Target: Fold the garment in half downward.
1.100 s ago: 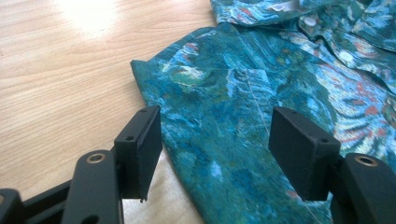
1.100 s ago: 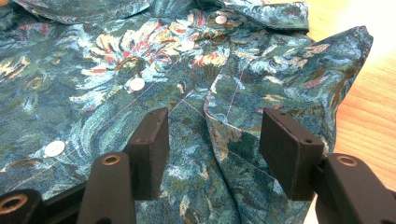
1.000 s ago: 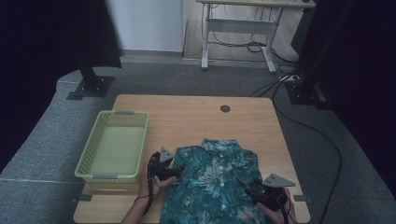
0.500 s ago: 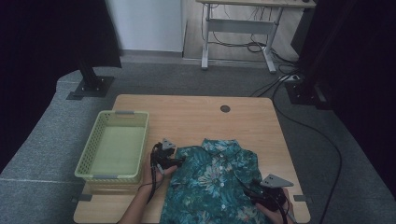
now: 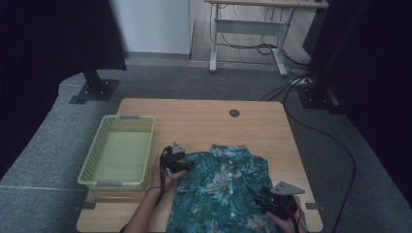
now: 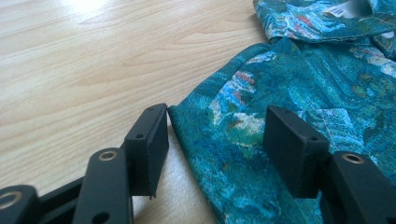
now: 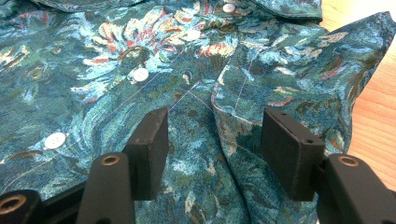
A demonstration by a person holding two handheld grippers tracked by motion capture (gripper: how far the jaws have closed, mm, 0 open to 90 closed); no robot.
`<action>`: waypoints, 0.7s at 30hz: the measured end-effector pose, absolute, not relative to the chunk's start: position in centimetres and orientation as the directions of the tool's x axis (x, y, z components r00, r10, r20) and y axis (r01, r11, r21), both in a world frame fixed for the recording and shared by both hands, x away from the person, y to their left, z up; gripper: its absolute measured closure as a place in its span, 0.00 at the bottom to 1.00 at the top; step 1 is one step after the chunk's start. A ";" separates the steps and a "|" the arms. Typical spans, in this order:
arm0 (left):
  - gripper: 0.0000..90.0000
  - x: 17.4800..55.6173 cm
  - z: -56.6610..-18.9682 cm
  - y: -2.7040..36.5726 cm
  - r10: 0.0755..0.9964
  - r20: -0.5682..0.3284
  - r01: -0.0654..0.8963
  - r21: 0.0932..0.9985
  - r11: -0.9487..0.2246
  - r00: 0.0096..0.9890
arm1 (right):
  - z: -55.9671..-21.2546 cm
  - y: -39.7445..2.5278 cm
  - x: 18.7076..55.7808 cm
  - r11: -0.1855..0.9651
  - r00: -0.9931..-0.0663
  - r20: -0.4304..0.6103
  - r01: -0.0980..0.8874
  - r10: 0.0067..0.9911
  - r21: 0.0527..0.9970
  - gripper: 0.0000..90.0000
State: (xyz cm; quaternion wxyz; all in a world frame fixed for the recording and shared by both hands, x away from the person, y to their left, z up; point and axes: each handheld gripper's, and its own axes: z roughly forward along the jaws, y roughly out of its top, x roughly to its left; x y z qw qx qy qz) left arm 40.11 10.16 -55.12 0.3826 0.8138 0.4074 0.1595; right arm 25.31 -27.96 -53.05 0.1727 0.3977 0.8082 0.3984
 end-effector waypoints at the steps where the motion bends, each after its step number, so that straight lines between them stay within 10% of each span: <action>1: 0.47 40.2 -55.1 10.1 0.784 -0.049 0.538 0.754 -0.377 0.618 | -53.0 -27.9 25.3 0.367 -0.624 0.037 0.505 0.780 0.781 0.46; 21: 0.93 39.2 -55.1 8.3 0.757 0.043 0.471 0.760 -0.448 0.652 | -52.9 -27.9 25.2 0.366 -0.627 0.036 0.499 0.779 0.786 0.46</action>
